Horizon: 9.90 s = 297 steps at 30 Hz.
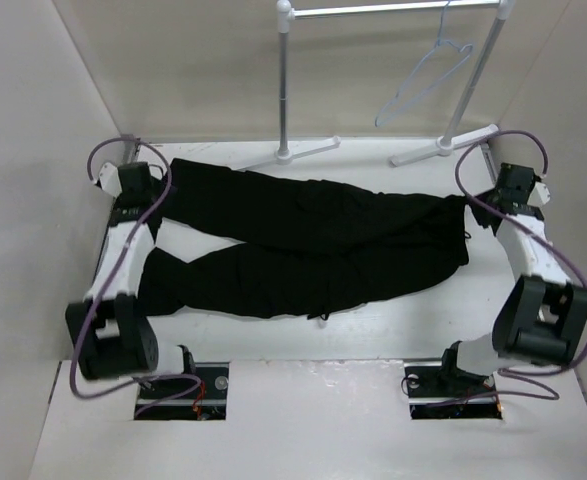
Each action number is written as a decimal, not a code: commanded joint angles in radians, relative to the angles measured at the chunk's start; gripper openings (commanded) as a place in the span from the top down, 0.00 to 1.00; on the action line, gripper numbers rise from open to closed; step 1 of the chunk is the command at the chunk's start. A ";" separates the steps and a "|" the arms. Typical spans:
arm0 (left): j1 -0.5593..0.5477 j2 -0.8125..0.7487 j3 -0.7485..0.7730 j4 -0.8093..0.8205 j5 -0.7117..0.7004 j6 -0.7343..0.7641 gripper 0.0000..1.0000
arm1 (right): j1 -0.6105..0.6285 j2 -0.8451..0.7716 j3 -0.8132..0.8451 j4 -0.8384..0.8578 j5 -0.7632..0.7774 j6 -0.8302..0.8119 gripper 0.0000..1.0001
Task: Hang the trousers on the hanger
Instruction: Flatten out the trousers at the center of the board, then fold the trousers at the center of the board.
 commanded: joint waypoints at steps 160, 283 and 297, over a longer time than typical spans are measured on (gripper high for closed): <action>-0.190 -0.427 -0.311 -0.275 -0.203 -0.136 0.52 | 0.405 -0.384 -0.498 -0.420 0.113 0.215 0.48; 0.083 0.217 0.057 0.096 0.166 -0.068 0.47 | 0.150 0.062 0.090 -0.013 -0.019 0.005 0.36; 0.075 0.527 0.361 0.119 0.130 -0.087 0.65 | 0.278 -0.065 -0.086 0.021 -0.073 0.006 0.34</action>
